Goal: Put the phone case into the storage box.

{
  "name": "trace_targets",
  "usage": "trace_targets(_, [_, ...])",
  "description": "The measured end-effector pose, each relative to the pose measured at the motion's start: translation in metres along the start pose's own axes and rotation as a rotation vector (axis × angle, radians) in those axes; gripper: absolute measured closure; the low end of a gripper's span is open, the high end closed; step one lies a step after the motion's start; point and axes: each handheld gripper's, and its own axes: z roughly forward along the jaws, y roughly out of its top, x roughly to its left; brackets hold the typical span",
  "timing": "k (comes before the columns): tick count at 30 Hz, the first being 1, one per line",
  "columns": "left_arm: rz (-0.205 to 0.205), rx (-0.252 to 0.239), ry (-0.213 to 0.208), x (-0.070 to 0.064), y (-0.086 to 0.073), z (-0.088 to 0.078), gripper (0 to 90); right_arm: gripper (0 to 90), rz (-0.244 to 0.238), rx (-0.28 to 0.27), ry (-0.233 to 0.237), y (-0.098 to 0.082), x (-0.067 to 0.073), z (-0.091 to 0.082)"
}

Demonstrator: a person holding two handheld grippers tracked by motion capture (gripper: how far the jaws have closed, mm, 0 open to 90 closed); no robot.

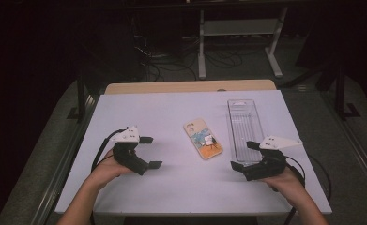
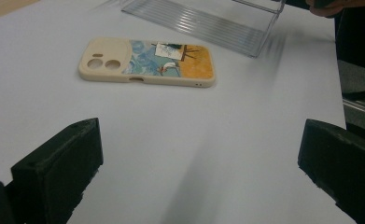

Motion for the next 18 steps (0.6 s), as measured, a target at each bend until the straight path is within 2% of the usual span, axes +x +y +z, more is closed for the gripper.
trace_targets(3, [0.001, 0.001, -0.008, -0.001, 0.003, 0.003, 0.0, 0.8, -0.011, -0.003, 0.001, 0.000, 0.000, 0.000])
trace_targets(6, [0.014, 0.002, -0.013, -0.001, 0.007, 0.005, 0.0, 0.7, -0.011, -0.004, 0.000, 0.000, 0.001, 0.000])
trace_targets(18, [0.019, -0.018, -0.036, 0.002, 0.021, 0.015, 0.0, 0.7, -0.001, -0.002, -0.003, 0.001, 0.002, 0.000])
